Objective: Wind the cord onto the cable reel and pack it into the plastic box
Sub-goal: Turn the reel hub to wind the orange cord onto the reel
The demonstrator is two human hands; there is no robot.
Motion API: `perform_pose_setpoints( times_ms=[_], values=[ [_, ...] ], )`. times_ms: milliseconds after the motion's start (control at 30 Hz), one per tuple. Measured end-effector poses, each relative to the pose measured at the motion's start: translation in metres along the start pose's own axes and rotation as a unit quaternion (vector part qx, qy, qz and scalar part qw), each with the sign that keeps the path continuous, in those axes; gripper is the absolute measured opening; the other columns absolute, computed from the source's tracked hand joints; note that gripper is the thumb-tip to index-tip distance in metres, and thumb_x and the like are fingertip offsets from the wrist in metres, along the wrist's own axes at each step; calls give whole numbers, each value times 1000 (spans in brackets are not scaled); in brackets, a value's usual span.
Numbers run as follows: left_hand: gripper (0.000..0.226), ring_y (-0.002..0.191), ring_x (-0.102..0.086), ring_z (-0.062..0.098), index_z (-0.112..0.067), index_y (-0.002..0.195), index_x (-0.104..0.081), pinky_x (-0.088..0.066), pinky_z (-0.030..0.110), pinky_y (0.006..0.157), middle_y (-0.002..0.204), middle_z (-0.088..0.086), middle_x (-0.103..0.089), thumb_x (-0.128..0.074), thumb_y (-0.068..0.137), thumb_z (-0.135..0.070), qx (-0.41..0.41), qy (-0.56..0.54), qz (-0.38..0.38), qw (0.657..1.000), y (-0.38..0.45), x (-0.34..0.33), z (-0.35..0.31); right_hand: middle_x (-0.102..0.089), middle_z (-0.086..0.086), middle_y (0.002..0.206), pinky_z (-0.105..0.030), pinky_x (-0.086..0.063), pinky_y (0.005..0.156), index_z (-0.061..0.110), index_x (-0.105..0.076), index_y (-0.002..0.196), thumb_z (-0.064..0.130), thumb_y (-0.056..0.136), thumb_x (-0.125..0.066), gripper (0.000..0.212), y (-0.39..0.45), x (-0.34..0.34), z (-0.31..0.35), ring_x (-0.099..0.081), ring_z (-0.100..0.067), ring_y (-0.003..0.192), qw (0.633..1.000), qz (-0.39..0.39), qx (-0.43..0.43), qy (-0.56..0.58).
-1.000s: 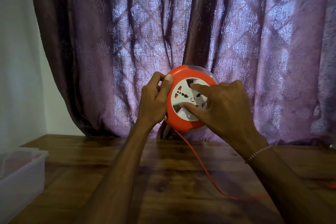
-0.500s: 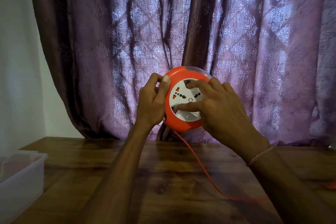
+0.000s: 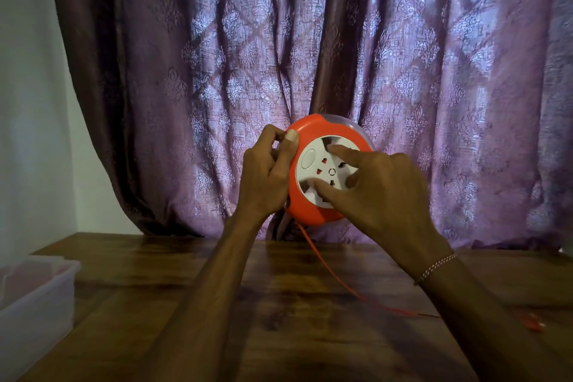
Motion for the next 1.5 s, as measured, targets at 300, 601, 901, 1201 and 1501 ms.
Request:
perform_pose_setpoints(
  times_ms=[300,601,901,1201,1501],
  values=[
    [31,51,-53,5,-19,85,-52,-43,38,46,59,2,-60,-45,104,-42,10,9,-11,1000,1,4,4,-73,4,77,-35,-52,60,31,-69,115,60,85,-59,43,3,7,5,-64,-24,80,996,-13,89,-10],
    [29,52,-55,4,-21,85,-50,-44,38,47,61,-7,-60,-44,104,-41,13,18,-12,1000,2,9,4,-49,-3,141,-42,-48,77,43,-68,117,31,77,-43,49,0,-10,17,-42,-27,115,968,109,216,-59],
    [30,55,-63,17,-24,86,-51,-47,45,47,69,8,-65,-43,102,-48,0,14,-15,1000,2,8,0,-54,-2,133,-40,-42,72,51,-64,117,33,79,-32,53,-1,-9,17,-45,-25,110,973,72,193,-107],
    [30,45,-44,5,-16,84,-49,-37,32,44,51,-9,-52,-45,105,-36,0,25,-17,1000,1,6,-2,-69,0,85,-29,-48,62,48,-58,126,72,69,-62,61,1,-3,3,-66,-25,81,998,0,54,-28],
    [28,51,-53,3,-22,82,-49,-42,35,48,59,-12,-59,-44,105,-37,15,15,-15,1000,1,6,0,-69,2,84,-31,-43,57,30,-67,120,61,85,-61,48,1,7,10,-57,-24,85,993,-41,104,-43]
  ],
)
Point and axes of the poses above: each hand's wrist, its own y-axis towards the middle knuckle, its own x-axis out of the back of the hand, z = x × y, the point moved 7 cm from there along y, towards the middle knuckle
